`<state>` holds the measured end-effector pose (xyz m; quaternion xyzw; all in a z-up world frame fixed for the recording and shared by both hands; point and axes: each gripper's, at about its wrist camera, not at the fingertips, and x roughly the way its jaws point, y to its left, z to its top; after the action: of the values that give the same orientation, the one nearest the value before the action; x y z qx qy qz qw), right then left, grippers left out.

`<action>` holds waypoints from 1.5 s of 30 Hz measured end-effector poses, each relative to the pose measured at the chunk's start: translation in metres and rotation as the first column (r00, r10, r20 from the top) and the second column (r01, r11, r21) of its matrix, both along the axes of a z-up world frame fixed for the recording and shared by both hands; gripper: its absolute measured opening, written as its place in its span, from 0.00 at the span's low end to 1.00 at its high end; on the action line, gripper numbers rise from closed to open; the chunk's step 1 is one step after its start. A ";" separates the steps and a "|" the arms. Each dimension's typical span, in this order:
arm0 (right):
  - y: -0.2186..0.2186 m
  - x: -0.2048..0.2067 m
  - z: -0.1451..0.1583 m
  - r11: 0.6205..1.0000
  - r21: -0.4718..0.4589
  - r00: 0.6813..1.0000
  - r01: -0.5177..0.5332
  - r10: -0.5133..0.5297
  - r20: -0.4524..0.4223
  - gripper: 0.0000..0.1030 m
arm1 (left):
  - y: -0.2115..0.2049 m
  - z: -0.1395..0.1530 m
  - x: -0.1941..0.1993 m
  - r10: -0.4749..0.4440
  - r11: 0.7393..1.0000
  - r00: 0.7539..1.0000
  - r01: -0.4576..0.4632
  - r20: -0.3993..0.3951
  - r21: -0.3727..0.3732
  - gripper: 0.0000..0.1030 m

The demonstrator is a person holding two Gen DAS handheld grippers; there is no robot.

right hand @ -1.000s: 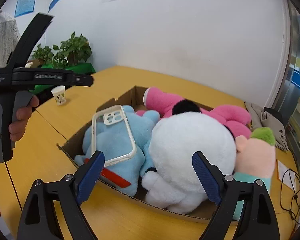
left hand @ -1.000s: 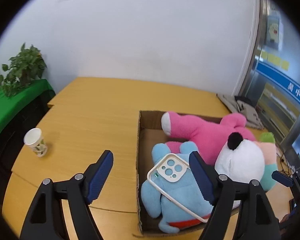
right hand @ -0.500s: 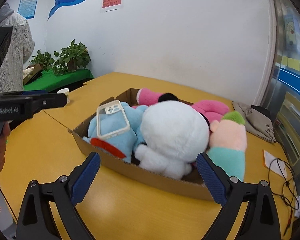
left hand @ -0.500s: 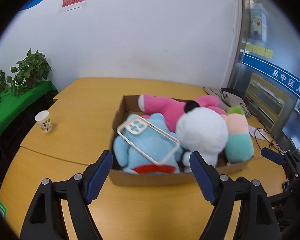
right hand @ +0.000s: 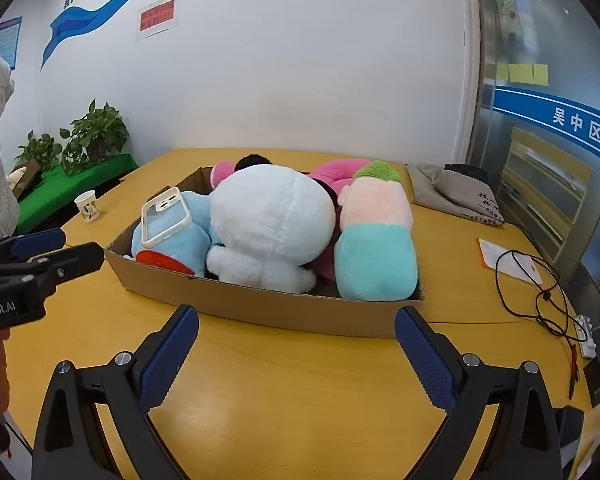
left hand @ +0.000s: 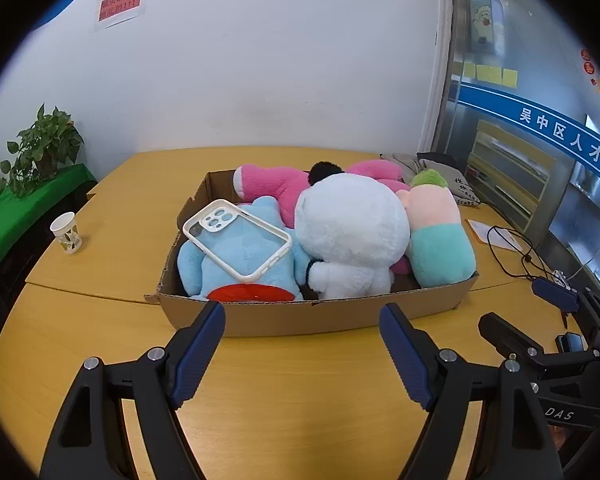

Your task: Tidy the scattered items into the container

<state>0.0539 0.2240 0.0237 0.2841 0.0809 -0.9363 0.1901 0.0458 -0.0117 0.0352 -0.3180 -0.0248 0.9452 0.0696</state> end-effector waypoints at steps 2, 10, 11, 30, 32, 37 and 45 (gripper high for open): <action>-0.001 -0.002 0.000 1.000 0.000 1.000 0.013 -0.013 -0.003 0.98 | 0.001 -0.001 -0.001 0.009 1.000 1.000 -0.009 -0.001 0.005 0.77; -0.007 -0.016 -0.010 1.000 0.002 0.999 0.029 -0.029 0.020 0.99 | 0.002 -0.004 -0.007 0.039 0.999 0.999 -0.040 -0.023 -0.020 0.77; -0.008 -0.018 -0.011 0.999 0.004 0.999 0.032 -0.032 0.023 0.99 | 0.001 -0.006 -0.008 0.042 0.999 0.999 -0.042 -0.022 -0.023 0.77; -0.001 -0.032 -0.027 0.998 0.006 0.997 0.064 -0.065 0.051 0.99 | 0.006 -0.021 -0.017 0.033 0.997 0.999 -0.033 0.008 -0.069 0.77; 0.001 -0.033 -0.028 0.998 -0.002 0.996 0.069 -0.069 0.057 0.99 | 0.007 -0.021 -0.017 0.037 0.996 0.999 -0.037 0.003 -0.080 0.77; 0.005 -0.035 -0.031 0.997 -0.005 0.995 0.076 -0.075 0.062 0.99 | 0.008 -0.023 -0.018 0.043 0.995 0.999 -0.041 0.013 -0.087 0.77; 0.007 -0.039 -0.036 0.997 -0.005 0.994 0.075 -0.074 0.078 0.99 | 0.006 -0.027 -0.019 0.043 0.996 0.999 -0.040 0.032 -0.084 0.77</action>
<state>0.0151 0.2308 -0.0125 0.3222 0.0592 -0.9313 0.1592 0.0271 -0.0054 0.0082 -0.3359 0.0069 0.9412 0.0364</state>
